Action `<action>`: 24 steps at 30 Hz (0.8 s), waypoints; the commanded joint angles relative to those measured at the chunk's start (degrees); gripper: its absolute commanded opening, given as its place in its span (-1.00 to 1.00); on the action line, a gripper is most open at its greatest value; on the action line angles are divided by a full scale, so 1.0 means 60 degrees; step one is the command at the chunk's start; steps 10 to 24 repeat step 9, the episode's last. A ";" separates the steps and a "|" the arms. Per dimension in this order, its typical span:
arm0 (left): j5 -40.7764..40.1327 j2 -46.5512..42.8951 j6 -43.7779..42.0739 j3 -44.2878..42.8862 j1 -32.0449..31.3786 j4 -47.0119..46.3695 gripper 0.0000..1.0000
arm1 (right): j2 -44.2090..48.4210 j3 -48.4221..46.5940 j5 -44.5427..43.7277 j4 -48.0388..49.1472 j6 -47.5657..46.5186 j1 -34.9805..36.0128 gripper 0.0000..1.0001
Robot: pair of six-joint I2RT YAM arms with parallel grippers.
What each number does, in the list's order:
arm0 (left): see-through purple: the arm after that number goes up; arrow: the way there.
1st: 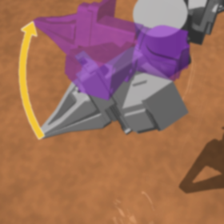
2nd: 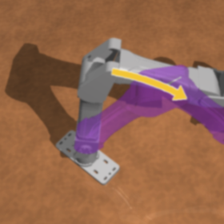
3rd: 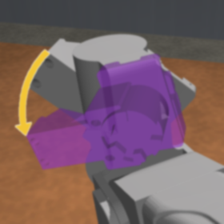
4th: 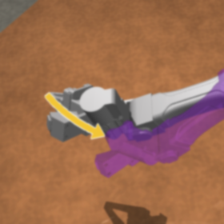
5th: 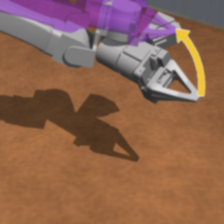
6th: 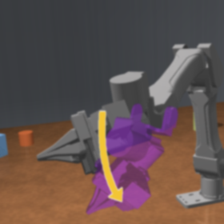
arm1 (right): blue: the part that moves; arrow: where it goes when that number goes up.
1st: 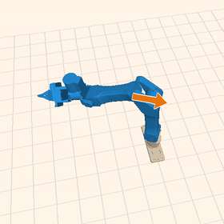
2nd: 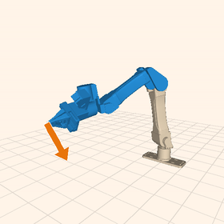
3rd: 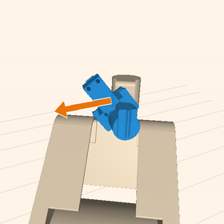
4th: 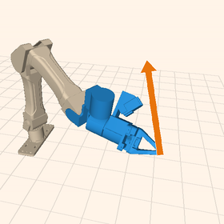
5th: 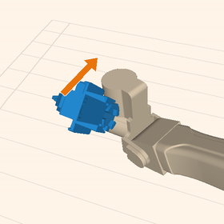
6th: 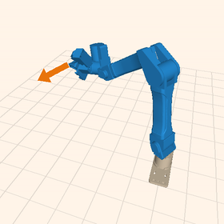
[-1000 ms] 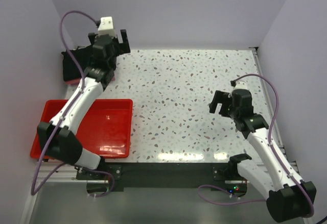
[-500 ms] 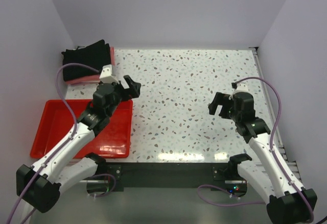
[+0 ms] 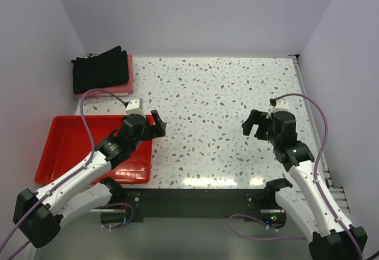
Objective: Fold and stack the t-shirts
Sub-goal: Reset both grippers
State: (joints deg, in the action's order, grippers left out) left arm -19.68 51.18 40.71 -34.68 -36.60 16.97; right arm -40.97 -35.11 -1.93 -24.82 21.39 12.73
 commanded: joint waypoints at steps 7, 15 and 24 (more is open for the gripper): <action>-0.0996 -0.0415 0.0261 0.0037 -0.0082 0.0203 1.00 | 0.0164 0.0359 0.0190 0.0825 -0.0181 0.0002 0.98; -0.1143 -0.0356 0.0305 -0.0138 -0.0082 0.0394 1.00 | 0.0091 0.0199 0.0162 0.0695 -0.0210 0.0002 0.98; -0.1143 -0.0356 0.0305 -0.0138 -0.0082 0.0394 1.00 | 0.0091 0.0199 0.0162 0.0695 -0.0210 0.0002 0.98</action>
